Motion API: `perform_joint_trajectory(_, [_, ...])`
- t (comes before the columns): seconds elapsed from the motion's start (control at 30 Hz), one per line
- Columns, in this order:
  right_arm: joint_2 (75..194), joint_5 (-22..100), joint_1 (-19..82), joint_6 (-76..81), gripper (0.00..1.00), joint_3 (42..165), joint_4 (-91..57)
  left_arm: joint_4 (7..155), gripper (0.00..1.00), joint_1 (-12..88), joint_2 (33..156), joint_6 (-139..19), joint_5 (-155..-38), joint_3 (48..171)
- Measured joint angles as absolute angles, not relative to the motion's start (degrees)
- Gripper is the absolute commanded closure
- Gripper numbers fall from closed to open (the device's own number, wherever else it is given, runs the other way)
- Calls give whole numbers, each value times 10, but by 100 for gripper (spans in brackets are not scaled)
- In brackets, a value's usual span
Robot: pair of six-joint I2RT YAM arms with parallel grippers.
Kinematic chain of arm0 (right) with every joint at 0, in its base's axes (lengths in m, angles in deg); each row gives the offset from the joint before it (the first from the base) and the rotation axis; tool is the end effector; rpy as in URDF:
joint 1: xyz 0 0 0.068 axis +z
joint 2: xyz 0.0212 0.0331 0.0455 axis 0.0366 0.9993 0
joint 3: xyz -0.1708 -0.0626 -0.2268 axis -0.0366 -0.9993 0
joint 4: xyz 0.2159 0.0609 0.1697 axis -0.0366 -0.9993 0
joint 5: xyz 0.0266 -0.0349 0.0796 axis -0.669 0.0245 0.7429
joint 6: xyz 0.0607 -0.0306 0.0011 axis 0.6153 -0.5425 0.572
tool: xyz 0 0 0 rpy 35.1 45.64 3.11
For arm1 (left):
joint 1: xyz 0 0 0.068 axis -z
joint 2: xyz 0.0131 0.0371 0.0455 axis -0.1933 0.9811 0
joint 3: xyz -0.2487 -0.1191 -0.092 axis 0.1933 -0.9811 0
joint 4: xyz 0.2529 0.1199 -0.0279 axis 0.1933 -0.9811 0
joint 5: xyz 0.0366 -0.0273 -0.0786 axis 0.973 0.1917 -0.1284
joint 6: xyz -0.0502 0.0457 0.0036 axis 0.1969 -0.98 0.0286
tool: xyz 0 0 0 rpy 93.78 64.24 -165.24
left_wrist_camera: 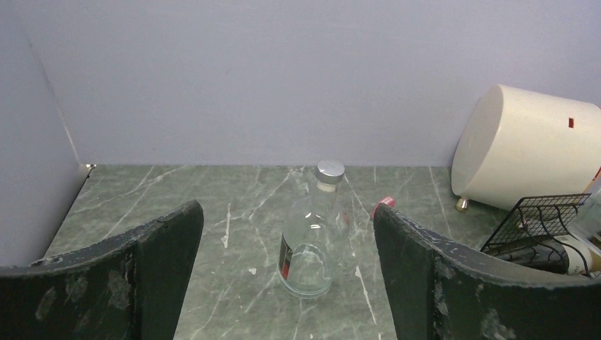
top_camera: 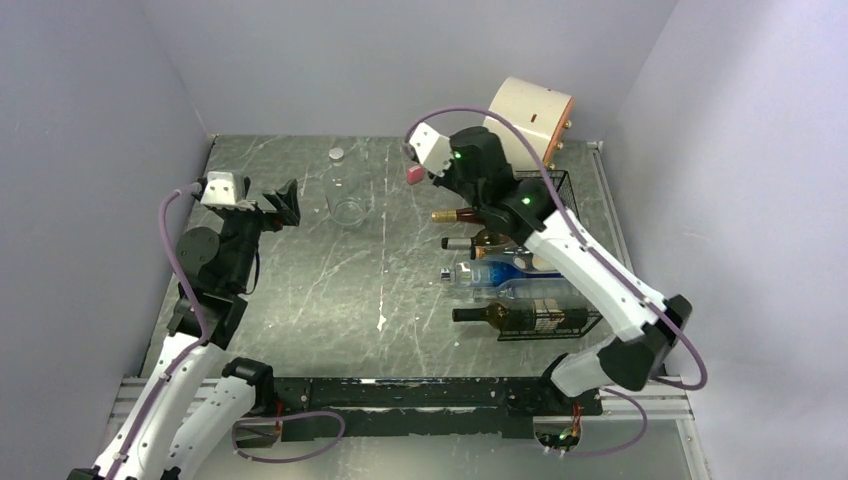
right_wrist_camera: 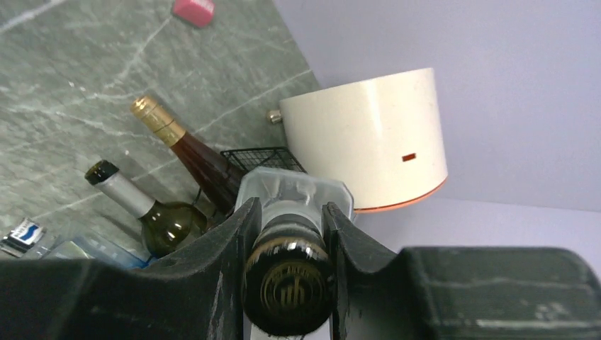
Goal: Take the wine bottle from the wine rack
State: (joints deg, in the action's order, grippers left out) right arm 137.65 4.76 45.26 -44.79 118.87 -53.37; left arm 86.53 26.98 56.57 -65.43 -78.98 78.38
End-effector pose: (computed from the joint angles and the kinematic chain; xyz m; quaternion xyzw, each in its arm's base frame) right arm 0.2754 0.2247 0.4248 -0.4773 0.7047 -0.1877 0.4902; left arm 0.1794 -0.0417 0.3848 -0.0097 0.6373 -0.0962 0.7646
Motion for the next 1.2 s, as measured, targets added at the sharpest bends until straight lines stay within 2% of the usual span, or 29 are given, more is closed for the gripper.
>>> perform_joint_trajectory(0.33, [1274, 135, 453, -361, 100, 1186, -497, 865, 7, 263, 566, -652, -767, 784])
perform_joint_trajectory(0.7, [1290, 294, 463, -191, 100, 1175, -418, 862, 7, 263, 564, -648, -754, 784])
perform_joint_trajectory(0.9, [1357, 318, 506, -103, 100, 1170, -332, 860, 7, 263, 563, -645, -741, 784])
perform_joint_trajectory(1.2, [1502, 248, 556, 5, 100, 1174, -274, 859, 7, 262, 544, -641, -725, 784])
